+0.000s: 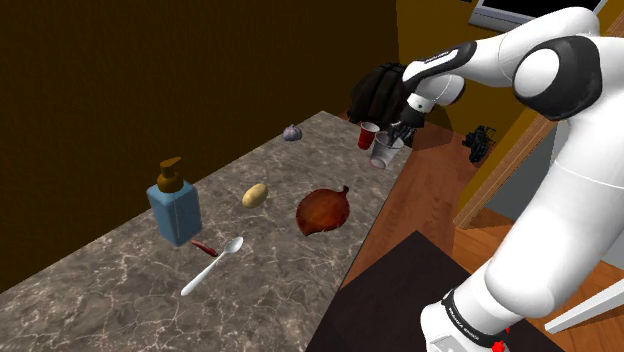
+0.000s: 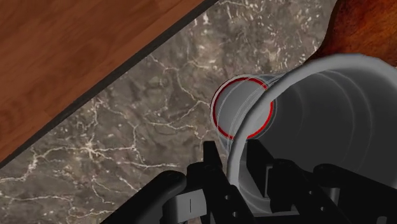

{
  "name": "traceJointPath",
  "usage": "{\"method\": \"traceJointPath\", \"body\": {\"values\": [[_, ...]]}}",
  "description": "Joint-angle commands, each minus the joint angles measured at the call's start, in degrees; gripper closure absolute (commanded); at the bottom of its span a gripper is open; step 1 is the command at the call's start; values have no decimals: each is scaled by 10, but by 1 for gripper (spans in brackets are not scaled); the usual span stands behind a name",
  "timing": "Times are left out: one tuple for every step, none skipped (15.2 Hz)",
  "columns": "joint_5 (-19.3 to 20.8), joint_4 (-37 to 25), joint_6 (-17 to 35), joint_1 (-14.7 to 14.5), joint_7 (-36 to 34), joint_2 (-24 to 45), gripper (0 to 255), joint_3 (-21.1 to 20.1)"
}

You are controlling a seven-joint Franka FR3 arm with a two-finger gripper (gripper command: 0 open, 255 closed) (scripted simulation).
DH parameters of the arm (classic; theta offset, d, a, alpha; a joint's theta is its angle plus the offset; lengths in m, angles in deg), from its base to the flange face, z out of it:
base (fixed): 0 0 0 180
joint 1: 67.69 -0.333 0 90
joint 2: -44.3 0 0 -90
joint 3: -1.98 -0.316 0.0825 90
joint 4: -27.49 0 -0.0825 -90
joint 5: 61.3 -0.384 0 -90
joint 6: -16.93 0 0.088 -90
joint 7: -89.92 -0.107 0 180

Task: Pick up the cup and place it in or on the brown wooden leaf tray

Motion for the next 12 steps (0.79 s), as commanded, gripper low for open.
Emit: {"method": "traceJointPath", "body": {"values": [[16,37,16,-20,-28,-33,255,-4],[25,54,22,-30,-44,-48,255,-7],[33,70,29,-39,-60,-63,255,-11],[41,86,35,-48,-77,-78,255,-16],[49,100,40,-56,-93,-92,255,-21],[57,115,45,-64,-110,-106,255,-26],[64,128,50,-72,-127,-119,255,-32],[71,141,55,-78,-144,-132,255,-39],[78,153,59,-85,-162,-144,255,-46],[84,164,63,-92,-179,-156,255,-54],[89,175,66,-97,-196,-167,255,-62],[94,185,69,-103,-213,-177,255,-70]]}}
